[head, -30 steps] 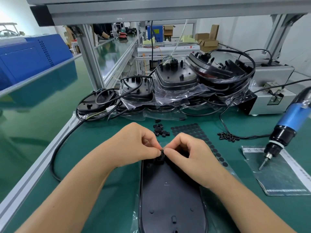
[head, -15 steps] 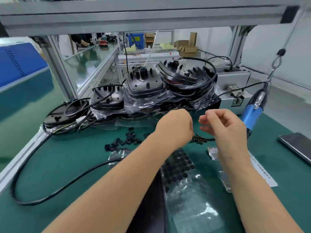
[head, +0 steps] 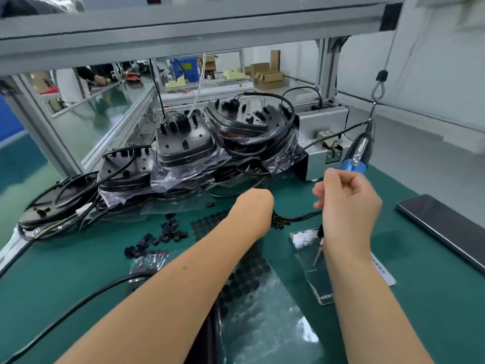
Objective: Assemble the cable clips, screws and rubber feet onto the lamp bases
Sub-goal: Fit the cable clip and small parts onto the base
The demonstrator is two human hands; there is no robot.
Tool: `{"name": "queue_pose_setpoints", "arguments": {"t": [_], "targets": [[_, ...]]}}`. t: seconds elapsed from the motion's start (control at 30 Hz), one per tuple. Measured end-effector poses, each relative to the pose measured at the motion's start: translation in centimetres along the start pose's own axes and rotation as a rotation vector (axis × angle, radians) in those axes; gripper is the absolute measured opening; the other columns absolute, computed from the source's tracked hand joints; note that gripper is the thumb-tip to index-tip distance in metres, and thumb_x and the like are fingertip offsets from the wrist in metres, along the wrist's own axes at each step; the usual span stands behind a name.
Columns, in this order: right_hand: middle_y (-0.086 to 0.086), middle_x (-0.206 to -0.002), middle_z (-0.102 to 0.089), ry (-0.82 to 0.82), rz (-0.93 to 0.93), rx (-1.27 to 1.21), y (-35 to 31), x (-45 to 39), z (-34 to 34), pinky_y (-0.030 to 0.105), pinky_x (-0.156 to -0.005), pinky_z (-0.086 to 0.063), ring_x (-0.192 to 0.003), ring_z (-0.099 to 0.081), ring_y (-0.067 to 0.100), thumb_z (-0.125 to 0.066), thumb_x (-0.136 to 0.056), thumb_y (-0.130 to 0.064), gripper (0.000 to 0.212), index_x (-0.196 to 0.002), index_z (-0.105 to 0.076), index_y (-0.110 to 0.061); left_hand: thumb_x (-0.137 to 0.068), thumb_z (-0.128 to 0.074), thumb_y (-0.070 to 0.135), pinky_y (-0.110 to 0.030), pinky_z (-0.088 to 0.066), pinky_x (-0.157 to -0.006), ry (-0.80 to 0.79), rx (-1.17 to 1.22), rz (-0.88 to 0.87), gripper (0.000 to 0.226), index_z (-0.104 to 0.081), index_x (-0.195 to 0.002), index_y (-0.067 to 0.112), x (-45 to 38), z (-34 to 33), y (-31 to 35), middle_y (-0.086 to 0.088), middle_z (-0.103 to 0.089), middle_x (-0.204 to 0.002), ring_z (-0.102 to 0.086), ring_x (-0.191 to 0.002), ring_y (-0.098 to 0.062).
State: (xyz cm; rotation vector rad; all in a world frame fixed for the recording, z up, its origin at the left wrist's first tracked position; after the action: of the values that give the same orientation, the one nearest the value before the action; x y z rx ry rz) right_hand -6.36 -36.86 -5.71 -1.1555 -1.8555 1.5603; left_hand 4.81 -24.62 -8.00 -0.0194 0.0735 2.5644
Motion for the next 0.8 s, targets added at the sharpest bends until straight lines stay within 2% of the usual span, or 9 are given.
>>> {"name": "queue_pose_setpoints", "arguments": {"t": [0.17, 0.27, 0.33, 0.43, 0.5, 0.57, 0.63, 0.7, 0.8], "targets": [[-0.003, -0.063, -0.066, 0.084, 0.019, 0.031, 0.1, -0.4, 0.9, 0.024, -0.055, -0.044, -0.052, -0.055, 0.004, -0.057, -0.087, -0.02, 0.01, -0.08, -0.063, -0.018, -0.086, -0.058, -0.002, -0.029, -0.041, -0.065, 0.046, 0.034, 0.017, 0.021, -0.049, -0.079, 0.015, 0.2, 0.0, -0.5, -0.005, -0.052, -0.081, -0.044, -0.071, -0.022], [0.0, -0.067, -0.065, 0.142, 0.032, 0.087, 0.3, -0.7, 1.7, 0.027, -0.059, -0.045, -0.058, -0.056, 0.007, -0.056, -0.085, -0.021, 0.009, -0.079, -0.062, -0.019, -0.086, -0.055, 0.003, -0.033, -0.049, -0.067, 0.074, 0.079, 0.033, 0.016, -0.052, -0.077, 0.016, 0.7, 0.4, -0.6, -0.006, -0.057, -0.08, -0.046, -0.07, -0.022], [-0.004, -0.067, -0.06, 0.192, 0.025, 0.143, 0.6, -1.1, 2.3, 0.026, -0.061, -0.043, -0.061, -0.053, 0.01, -0.055, -0.084, -0.021, 0.01, -0.075, -0.06, -0.022, -0.08, -0.056, 0.007, -0.03, -0.048, -0.065, 0.125, 0.157, 0.058, 0.014, -0.051, -0.071, 0.016, 1.0, 1.2, -0.8, -0.005, -0.053, -0.073, -0.043, -0.068, -0.021], [-0.008, -0.072, -0.057, 0.241, -0.03, 0.202, 1.3, -1.7, 3.1, 0.031, -0.067, -0.045, -0.067, -0.052, 0.014, -0.055, -0.084, -0.019, 0.008, -0.077, -0.06, -0.019, -0.075, -0.062, 0.011, -0.02, -0.046, -0.056, 0.167, 0.416, 0.135, 0.02, -0.054, -0.057, 0.018, 1.8, 2.3, -1.7, -0.003, -0.06, -0.065, -0.048, -0.058, -0.016], [-0.009, -0.077, -0.058, 0.26, -0.082, 0.189, 1.9, -1.9, 3.4, 0.035, -0.073, -0.049, -0.075, -0.056, 0.017, -0.056, -0.085, -0.021, 0.007, -0.078, -0.058, -0.021, -0.071, -0.064, 0.011, -0.013, -0.039, -0.042, 0.147, 0.64, 0.201, 0.014, -0.06, -0.059, 0.015, 2.5, 2.5, -2.2, 0.003, -0.066, -0.06, -0.049, -0.047, -0.002], [-0.011, -0.079, -0.055, 0.272, -0.124, 0.186, 2.6, -2.0, 3.6, 0.031, -0.069, -0.047, -0.077, -0.057, 0.016, -0.059, -0.087, -0.03, 0.011, -0.084, -0.055, -0.019, -0.07, -0.065, 0.01, -0.013, -0.042, -0.043, 0.08, 0.846, 0.246, 0.006, -0.066, -0.064, 0.011, 3.1, 2.1, -2.2, 0.001, -0.068, -0.056, -0.051, -0.044, 0.0], [-0.008, -0.075, -0.051, 0.209, -0.181, 0.243, 3.4, -2.0, 3.1, 0.021, -0.056, -0.039, -0.064, -0.053, 0.008, -0.06, -0.086, -0.047, 0.033, -0.089, -0.053, -0.015, -0.071, -0.067, 0.004, -0.018, -0.049, -0.051, -0.008, 1.027, 0.268, 0.007, -0.071, -0.067, 0.008, 3.8, 1.5, -1.8, -0.003, -0.07, -0.059, -0.058, -0.054, -0.009], [-0.002, -0.069, -0.052, 0.068, -0.294, 0.196, 4.3, -1.8, 1.9, 0.017, -0.048, -0.04, -0.049, -0.05, 0.005, -0.063, -0.084, -0.056, 0.042, -0.085, -0.052, -0.015, -0.075, -0.069, 0.0, -0.019, -0.049, -0.054, -0.085, 1.155, 0.267, 0.008, -0.073, -0.07, 0.006, 4.7, 1.0, -1.3, -0.007, -0.07, -0.064, -0.059, -0.059, -0.015], [0.007, -0.072, -0.06, -0.057, -0.453, -0.141, 4.7, -1.0, 0.1, 0.025, -0.049, -0.051, -0.053, -0.059, 0.013, -0.067, -0.09, -0.038, 0.03, -0.087, -0.056, -0.009, -0.085, -0.068, 0.002, -0.016, -0.049, -0.057, -0.203, 1.296, 0.235, 0.008, -0.073, -0.081, 0.006, 6.4, 0.8, -0.6, -0.006, -0.071, -0.069, -0.06, -0.06, -0.011]]}}
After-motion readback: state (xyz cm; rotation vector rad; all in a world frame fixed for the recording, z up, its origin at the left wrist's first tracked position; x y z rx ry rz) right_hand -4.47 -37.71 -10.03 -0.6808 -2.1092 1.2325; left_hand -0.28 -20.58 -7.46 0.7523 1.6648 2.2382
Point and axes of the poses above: each hand's wrist, its own x-axis away from the middle knuckle, its own z-axis out of the back of the hand, y = z × x, the point moved 7 cm from there along -x, towards the middle knuckle
